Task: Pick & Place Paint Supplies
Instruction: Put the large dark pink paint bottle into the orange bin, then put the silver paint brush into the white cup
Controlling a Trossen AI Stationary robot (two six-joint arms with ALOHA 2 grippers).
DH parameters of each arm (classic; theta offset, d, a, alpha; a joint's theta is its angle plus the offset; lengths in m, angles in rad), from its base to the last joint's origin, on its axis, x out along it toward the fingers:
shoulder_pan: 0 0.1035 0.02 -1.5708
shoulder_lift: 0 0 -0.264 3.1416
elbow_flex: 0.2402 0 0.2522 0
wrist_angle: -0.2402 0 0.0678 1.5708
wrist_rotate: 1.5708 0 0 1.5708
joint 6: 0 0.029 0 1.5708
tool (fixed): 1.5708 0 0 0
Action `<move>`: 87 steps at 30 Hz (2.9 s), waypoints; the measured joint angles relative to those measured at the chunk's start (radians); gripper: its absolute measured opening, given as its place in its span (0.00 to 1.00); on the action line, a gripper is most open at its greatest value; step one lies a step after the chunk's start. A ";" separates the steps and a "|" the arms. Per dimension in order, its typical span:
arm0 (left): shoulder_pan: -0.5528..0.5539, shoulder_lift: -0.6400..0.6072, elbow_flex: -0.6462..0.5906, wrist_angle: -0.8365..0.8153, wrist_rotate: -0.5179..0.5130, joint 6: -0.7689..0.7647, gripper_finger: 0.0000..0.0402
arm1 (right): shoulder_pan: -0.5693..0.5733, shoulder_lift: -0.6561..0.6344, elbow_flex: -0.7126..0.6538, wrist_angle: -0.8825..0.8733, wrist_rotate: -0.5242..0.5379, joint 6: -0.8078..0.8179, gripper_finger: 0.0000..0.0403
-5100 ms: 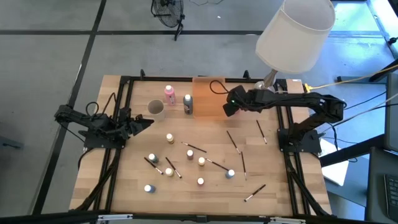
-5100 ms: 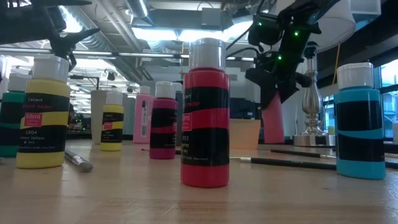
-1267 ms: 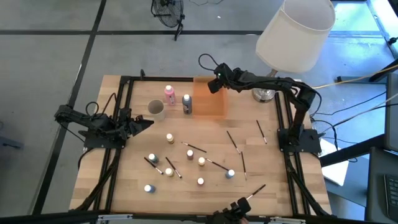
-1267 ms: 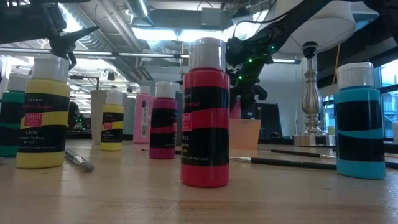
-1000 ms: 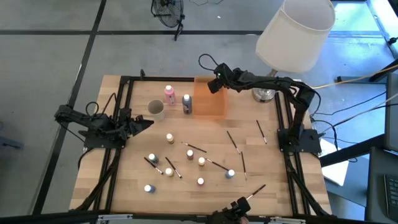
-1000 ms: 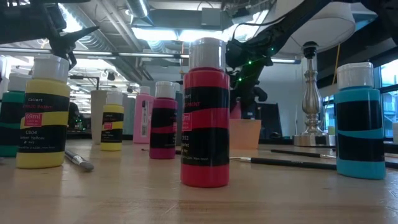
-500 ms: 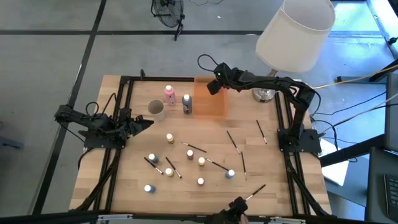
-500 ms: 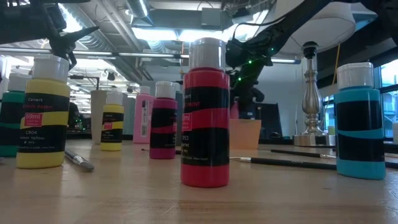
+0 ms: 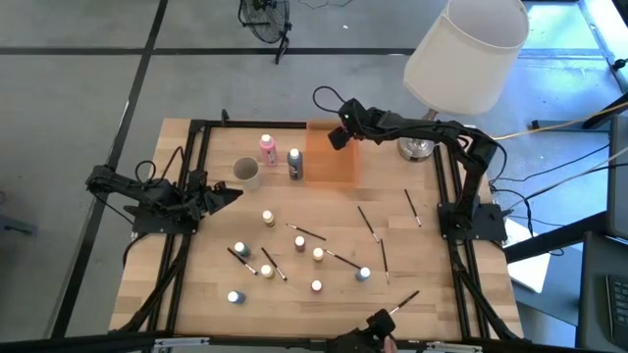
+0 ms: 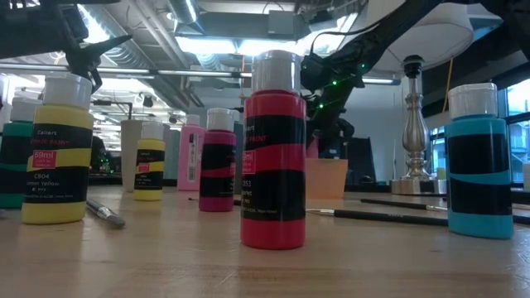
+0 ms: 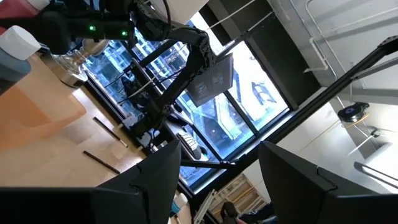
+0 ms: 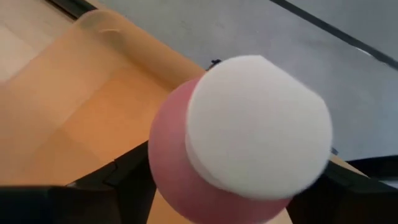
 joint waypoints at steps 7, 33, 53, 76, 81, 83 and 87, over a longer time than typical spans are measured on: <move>0.000 0.000 0.000 0.000 0.001 -0.001 0.53 | -0.002 0.000 0.000 0.003 0.021 -0.001 0.72; 0.000 0.000 0.000 -0.001 0.003 0.000 0.53 | 0.021 -0.007 0.133 -0.194 -0.003 -0.009 0.72; 0.000 0.000 0.000 -0.002 0.026 0.008 0.53 | 0.054 -0.007 0.336 -0.294 -0.004 -0.062 0.72; 0.000 0.000 0.000 0.000 0.026 -0.010 0.53 | 0.262 -0.007 0.886 -0.819 -0.387 -0.097 0.72; 0.000 0.000 0.000 0.001 0.021 0.002 0.53 | 0.318 -0.007 0.935 -0.997 -0.670 -0.188 0.72; 0.000 0.000 0.000 0.001 0.008 0.005 0.53 | 0.345 -0.007 0.935 -1.080 -0.728 -0.201 0.72; 0.000 0.000 0.000 0.001 -0.002 0.035 0.53 | 0.410 -0.007 0.935 -1.224 -0.737 -0.188 0.72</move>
